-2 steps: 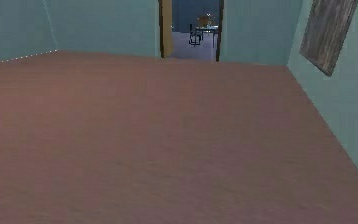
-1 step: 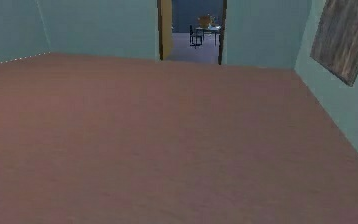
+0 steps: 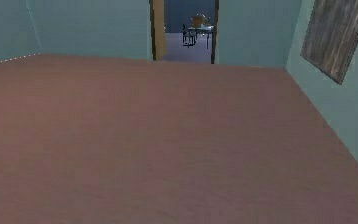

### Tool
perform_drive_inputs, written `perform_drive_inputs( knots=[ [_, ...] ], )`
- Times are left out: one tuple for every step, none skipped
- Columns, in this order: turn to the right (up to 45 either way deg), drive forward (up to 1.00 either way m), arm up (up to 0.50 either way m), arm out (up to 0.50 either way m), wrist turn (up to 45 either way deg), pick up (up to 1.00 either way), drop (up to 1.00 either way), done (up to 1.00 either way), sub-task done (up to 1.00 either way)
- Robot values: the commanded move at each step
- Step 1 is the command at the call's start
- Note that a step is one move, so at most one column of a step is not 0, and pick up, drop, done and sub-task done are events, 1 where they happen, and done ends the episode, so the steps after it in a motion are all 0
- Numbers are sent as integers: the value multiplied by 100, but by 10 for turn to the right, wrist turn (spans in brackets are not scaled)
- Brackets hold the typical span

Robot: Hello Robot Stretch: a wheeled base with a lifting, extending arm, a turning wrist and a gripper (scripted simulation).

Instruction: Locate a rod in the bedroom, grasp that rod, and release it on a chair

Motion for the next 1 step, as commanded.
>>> perform_drive_inputs(
  knots=[
    [450, 0, 0, 0, 0, 0, 0, 0, 0]
  ],
)
